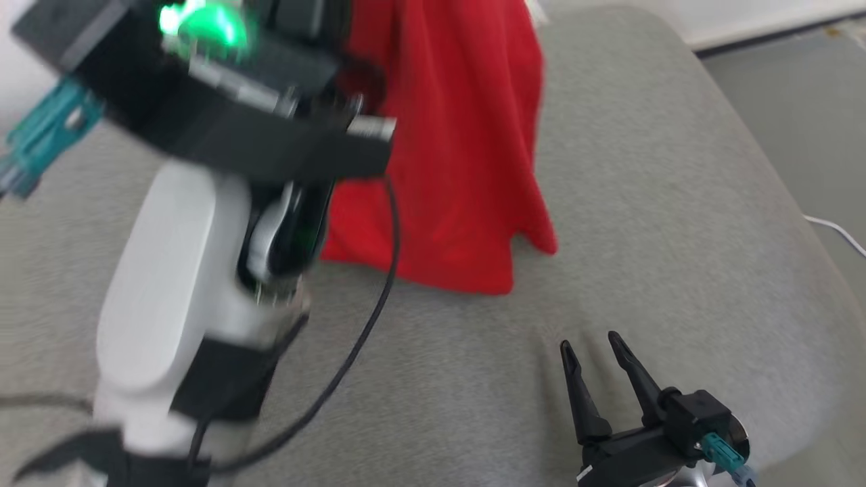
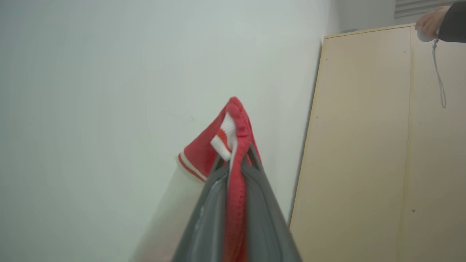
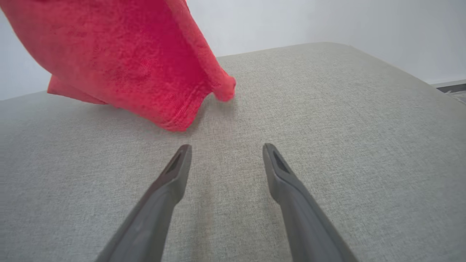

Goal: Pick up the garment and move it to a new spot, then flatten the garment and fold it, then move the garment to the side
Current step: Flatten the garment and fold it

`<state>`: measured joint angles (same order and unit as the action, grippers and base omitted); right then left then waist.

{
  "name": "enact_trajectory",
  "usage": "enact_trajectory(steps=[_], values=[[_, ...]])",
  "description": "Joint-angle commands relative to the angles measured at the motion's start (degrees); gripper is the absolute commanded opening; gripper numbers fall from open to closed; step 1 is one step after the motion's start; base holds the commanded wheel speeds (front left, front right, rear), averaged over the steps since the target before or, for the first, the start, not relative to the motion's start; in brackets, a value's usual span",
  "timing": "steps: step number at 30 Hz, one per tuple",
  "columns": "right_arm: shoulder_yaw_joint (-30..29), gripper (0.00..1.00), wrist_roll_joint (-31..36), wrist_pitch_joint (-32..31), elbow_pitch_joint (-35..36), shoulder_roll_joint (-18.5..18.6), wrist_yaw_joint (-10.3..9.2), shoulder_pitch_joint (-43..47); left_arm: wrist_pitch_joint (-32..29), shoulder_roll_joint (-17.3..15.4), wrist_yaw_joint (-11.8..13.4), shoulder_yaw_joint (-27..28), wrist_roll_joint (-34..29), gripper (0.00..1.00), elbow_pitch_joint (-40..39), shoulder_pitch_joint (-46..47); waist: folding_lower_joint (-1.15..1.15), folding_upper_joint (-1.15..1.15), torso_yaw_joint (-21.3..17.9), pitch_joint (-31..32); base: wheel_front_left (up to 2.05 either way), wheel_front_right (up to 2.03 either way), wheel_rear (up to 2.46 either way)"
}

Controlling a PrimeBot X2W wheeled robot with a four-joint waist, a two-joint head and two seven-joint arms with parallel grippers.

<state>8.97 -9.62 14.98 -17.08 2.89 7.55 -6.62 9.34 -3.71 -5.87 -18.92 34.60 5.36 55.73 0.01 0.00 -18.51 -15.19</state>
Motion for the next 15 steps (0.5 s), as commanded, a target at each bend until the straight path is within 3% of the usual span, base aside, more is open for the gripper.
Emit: enact_trajectory(steps=[1,8,10,11,15], values=[[-0.29,1.00,0.63,0.15,0.21,-0.02,-0.13,1.02,-1.51,-1.13,0.71,1.17,2.27,0.00,-3.00,-5.40,-0.01,0.00,5.90,3.91,0.00,0.00,0.00],[-0.12,1.00,0.83,-0.68,0.72,-0.03,-0.13,2.20,-2.92,-5.51,4.38,10.31,13.39,0.00,-10.60,-33.88,-0.01,0.00,12.18,5.52,0.00,0.00,0.00],[0.05,1.00,0.76,-0.69,0.83,-0.03,-0.13,2.20,-1.93,-6.13,3.76,11.03,13.59,0.00,-9.94,-38.00,-0.01,0.00,12.87,5.50,0.00,0.00,0.00],[0.26,1.00,1.17,-1.08,1.07,-0.04,-0.13,1.99,0.30,-5.60,3.07,11.65,14.49,0.00,-6.97,-44.89,-0.01,0.00,13.98,5.50,0.00,0.00,0.00],[-0.40,1.00,1.87,-1.58,1.61,-0.01,-0.13,2.04,3.58,-4.64,1.94,12.09,13.74,0.00,-1.16,-50.29,-0.01,0.00,15.61,5.56,0.00,0.00,0.00]])
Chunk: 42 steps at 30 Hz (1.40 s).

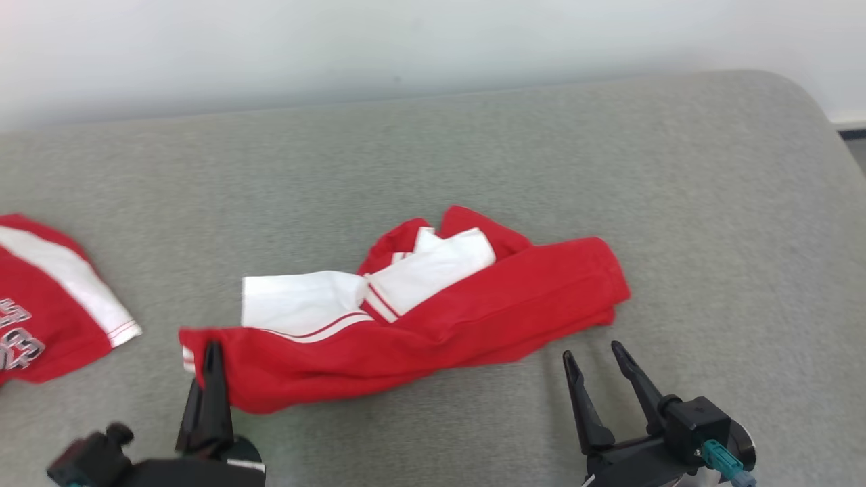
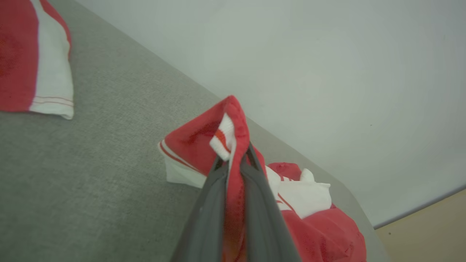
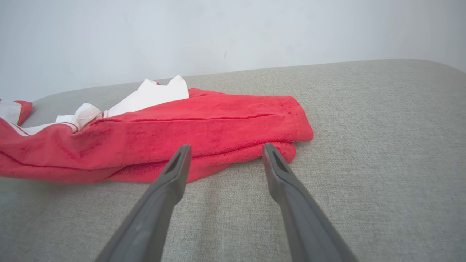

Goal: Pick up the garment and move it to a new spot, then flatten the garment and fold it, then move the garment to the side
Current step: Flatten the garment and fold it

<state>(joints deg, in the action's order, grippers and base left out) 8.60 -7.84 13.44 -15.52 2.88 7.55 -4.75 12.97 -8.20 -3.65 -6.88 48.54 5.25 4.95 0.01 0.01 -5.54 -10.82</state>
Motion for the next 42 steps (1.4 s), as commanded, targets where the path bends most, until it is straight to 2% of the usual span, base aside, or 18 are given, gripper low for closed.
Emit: enact_trajectory(steps=[1,6,8,9,10,13,16,20,24,27,31,37,40,42], values=[[-0.27,1.00,0.47,-0.23,0.29,-0.01,-0.13,0.20,0.83,0.28,-0.48,0.37,-1.21,0.00,0.73,-0.30,-0.01,-0.01,3.11,1.31,0.00,0.00,0.00],[-1.21,1.00,1.74,-1.31,1.38,-0.01,-0.13,0.89,2.15,2.85,-0.92,1.70,-3.33,0.02,10.13,-2.70,-0.01,-0.01,4.62,2.21,0.00,0.00,0.00],[-1.13,1.00,1.98,-1.79,1.74,-0.01,-0.13,1.21,2.25,3.16,-0.31,1.52,-5.06,0.42,14.67,-3.34,-0.01,-0.01,4.76,2.66,0.00,0.00,0.00],[-1.07,1.00,2.05,-1.99,1.88,-0.01,-0.13,1.38,2.27,3.26,-0.12,1.11,-5.64,0.55,16.65,-3.71,-0.01,-0.01,4.75,2.93,0.00,0.00,0.00],[-1.03,1.00,2.06,-2.17,2.00,-0.01,-0.13,1.50,1.57,3.38,0.08,0.52,-5.52,0.98,18.97,-4.12,-0.01,-0.01,4.72,3.13,0.00,0.00,0.00],[-1.35,1.00,2.19,-2.60,2.62,-0.01,-0.13,1.75,-0.98,3.14,-0.54,-0.91,-5.34,1.00,24.00,-4.52,-0.01,-0.01,4.58,3.77,0.00,0.00,0.00],[-2.45,1.00,2.72,-3.02,3.45,-0.01,-0.13,2.40,-1.48,2.42,-1.12,-0.24,-3.66,1.00,25.62,-4.98,-0.01,-0.01,4.41,4.17,0.00,0.00,0.00],[-4.70,1.00,3.39,-3.74,5.31,-0.02,-0.13,3.17,-0.48,-0.21,-0.93,3.06,-2.35,1.00,22.90,-4.85,-0.01,-0.01,4.28,4.57,0.00,0.00,0.00],[-6.18,1.00,4.03,-4.99,7.17,0.00,-0.13,3.61,-0.52,-3.05,0.71,3.55,-4.73,1.00,17.96,-1.98,-0.01,-0.01,3.99,4.61,0.00,0.00,0.00],[-6.31,1.00,4.96,-6.30,9.16,-0.04,-0.13,2.49,-2.60,-5.31,2.37,1.38,-8.33,1.00,14.80,1.21,-0.01,-0.01,3.70,4.22,0.00,0.00,0.00],[-5.91,1.00,5.63,-7.64,12.04,-0.01,-0.13,1.30,-7.48,-6.79,4.70,-4.28,-14.83,1.00,13.28,7.95,-0.01,-0.01,3.07,2.93,0.00,0.00,0.00],[-3.26,1.00,4.76,-8.07,13.36,-0.01,-0.13,-0.03,-18.15,-9.77,7.20,-11.65,-23.72,1.00,20.96,19.57,-0.01,-0.01,0.62,0.17,0.00,0.00,0.00],[-1.59,1.00,4.16,-7.59,12.80,-0.03,-0.13,-0.73,-22.01,-10.22,8.22,-13.05,-25.57,1.00,24.98,24.03,-0.01,-0.01,-0.98,-1.20,0.00,0.00,0.00],[-0.75,1.00,3.85,-7.29,12.44,-0.03,-0.13,-1.39,-24.09,-11.01,7.71,-13.48,-25.73,1.00,27.13,25.96,-0.01,-0.01,-1.93,-1.97,0.00,0.00,0.00]])
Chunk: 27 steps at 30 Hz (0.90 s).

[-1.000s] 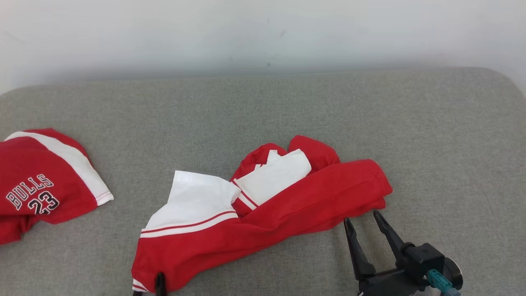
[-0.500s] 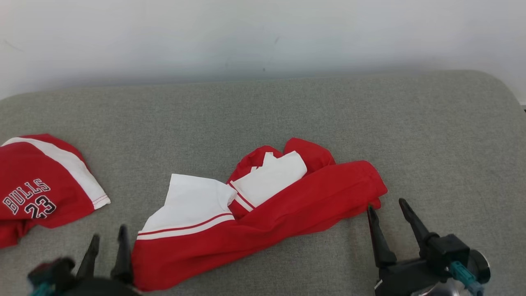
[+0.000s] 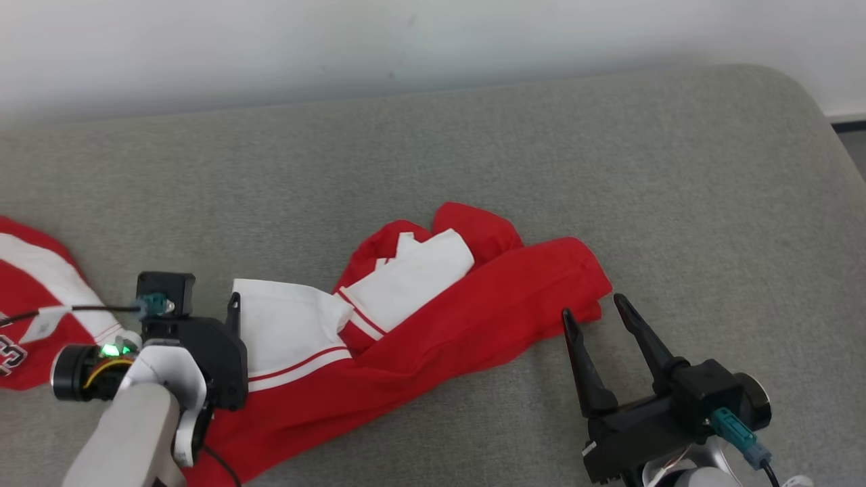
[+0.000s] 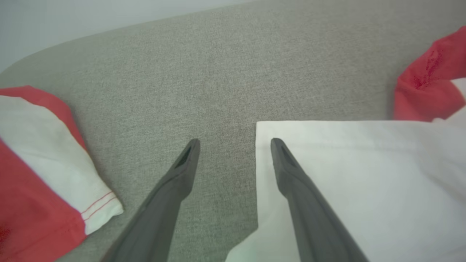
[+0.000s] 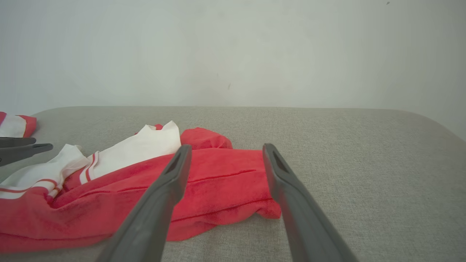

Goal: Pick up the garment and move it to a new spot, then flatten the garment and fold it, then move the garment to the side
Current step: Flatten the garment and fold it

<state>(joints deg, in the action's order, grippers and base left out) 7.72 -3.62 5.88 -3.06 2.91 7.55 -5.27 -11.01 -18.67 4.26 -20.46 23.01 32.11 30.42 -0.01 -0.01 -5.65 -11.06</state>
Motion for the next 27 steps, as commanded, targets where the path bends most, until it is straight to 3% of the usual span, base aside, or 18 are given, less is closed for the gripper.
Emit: enact_trajectory(steps=[1,5,9,11,13,14,16,18,21,24,27], values=[[0.31,1.00,-0.46,0.43,-0.22,-0.05,-0.13,-1.02,-1.07,-0.70,-1.03,-0.28,-0.01,1.00,1.06,1.38,0.01,0.01,-2.18,-2.00,0.00,0.00,0.00],[0.42,1.00,-0.55,1.00,-0.91,-0.03,-0.13,-1.42,-4.32,-1.64,-2.06,-1.57,-0.80,1.00,3.47,3.88,0.01,0.01,-3.27,-2.79,0.00,0.00,0.00],[0.28,1.00,-0.52,1.39,-1.22,-0.06,-0.13,-1.41,-7.17,-2.59,-1.44,-2.01,-1.07,1.00,5.08,5.13,0.01,0.01,-3.52,-3.17,0.00,0.00,0.00],[0.19,1.00,-0.53,1.49,-1.34,-0.05,-0.13,-1.56,-8.30,-2.53,-2.13,-2.45,-0.67,0.91,5.36,5.46,0.01,0.01,-3.44,-3.34,0.00,0.00,0.00],[0.31,1.00,-0.52,1.56,-1.49,-0.05,-0.13,-1.81,-9.61,-2.48,-3.29,-2.78,0.07,0.73,5.66,5.72,0.01,0.01,-3.33,-3.52,0.00,0.00,0.00],[0.52,1.00,-0.47,1.56,-1.55,-0.05,-0.13,-1.91,-10.51,-2.06,-3.82,-3.08,0.24,0.55,5.86,5.53,0.01,0.01,-3.29,-3.63,0.00,0.00,0.00],[0.91,1.00,-0.25,1.44,-1.64,-0.06,-0.13,-2.34,-12.07,-1.59,-5.01,-3.34,1.35,0.43,6.04,5.39,0.01,0.01,-3.20,-3.87,0.00,0.00,0.00],[1.25,1.00,0.21,0.80,-1.75,-0.05,-0.13,-3.12,-12.97,-1.38,-5.68,-3.40,2.24,0.00,6.11,5.19,0.01,0.01,-3.10,-4.09,0.00,0.00,0.00],[1.74,1.00,1.03,-1.61,-2.31,0.14,-0.13,-4.36,-13.73,-1.75,-6.83,-2.81,3.79,0.00,5.90,4.91,0.01,0.01,-2.87,-4.32,0.00,0.00,0.00],[1.00,1.00,-0.11,-7.88,-3.51,0.65,-0.13,-5.63,-13.04,-2.81,-6.96,-1.91,4.52,0.00,4.63,4.92,0.01,0.01,-2.18,-4.39,0.00,0.00,0.00],[-2.85,1.00,0.27,-13.66,-3.79,0.60,-0.13,-7.45,-12.47,-4.04,-6.99,-0.86,5.26,0.00,3.04,4.64,0.01,0.01,-1.12,-4.33,0.00,0.00,0.00]])
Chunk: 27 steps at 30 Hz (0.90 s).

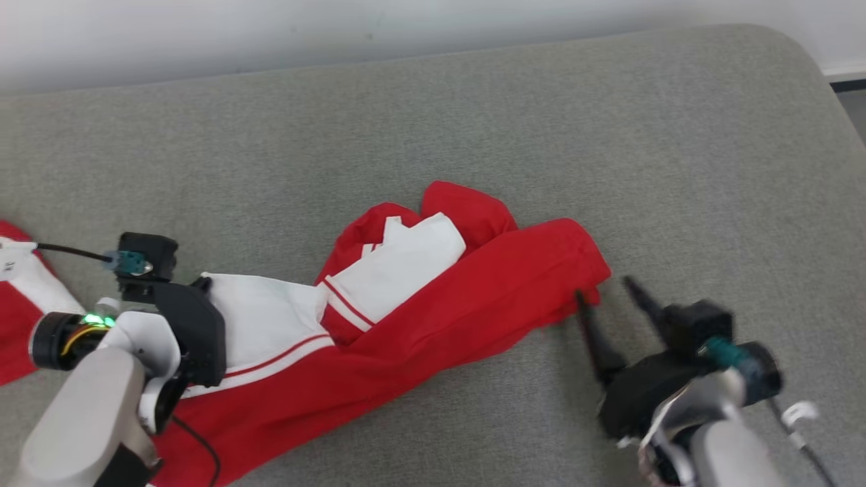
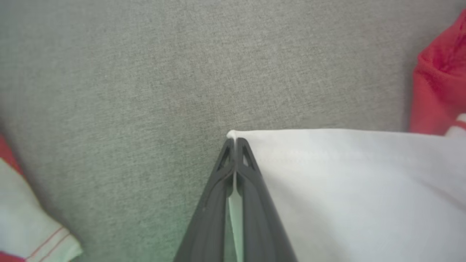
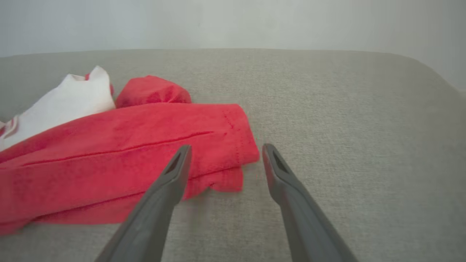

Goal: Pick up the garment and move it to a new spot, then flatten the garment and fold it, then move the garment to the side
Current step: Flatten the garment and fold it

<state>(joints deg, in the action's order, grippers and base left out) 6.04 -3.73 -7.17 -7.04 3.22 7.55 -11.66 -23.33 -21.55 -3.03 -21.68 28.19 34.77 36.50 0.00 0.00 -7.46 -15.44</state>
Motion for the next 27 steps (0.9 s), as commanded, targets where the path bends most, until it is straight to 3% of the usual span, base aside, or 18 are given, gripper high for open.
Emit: enact_trajectory(steps=[1,10,20,27], values=[[-2.73,1.00,0.74,-2.23,0.09,0.15,-0.13,-1.32,0.02,-1.09,0.25,0.50,0.45,0.00,-0.23,-1.56,0.00,0.00,1.19,0.04,0.00,0.00,0.00],[-10.32,1.00,2.82,-14.06,0.09,-0.33,-0.12,-6.36,0.03,-1.03,0.51,0.40,1.43,0.00,-4.22,-2.17,0.00,0.00,4.25,-0.59,0.00,0.00,0.00],[-9.22,0.96,2.73,-29.21,-1.65,3.53,-0.13,-10.87,-0.24,-0.25,0.68,-0.48,1.83,0.00,-6.18,-2.36,0.00,0.00,5.67,-0.87,0.00,0.00,0.00],[-6.69,0.89,-1.63,-32.28,-3.50,5.36,-0.13,-12.94,0.04,-0.54,0.57,-0.64,1.91,0.00,-6.37,-1.53,0.00,0.00,6.40,-1.32,0.00,0.00,0.00]])
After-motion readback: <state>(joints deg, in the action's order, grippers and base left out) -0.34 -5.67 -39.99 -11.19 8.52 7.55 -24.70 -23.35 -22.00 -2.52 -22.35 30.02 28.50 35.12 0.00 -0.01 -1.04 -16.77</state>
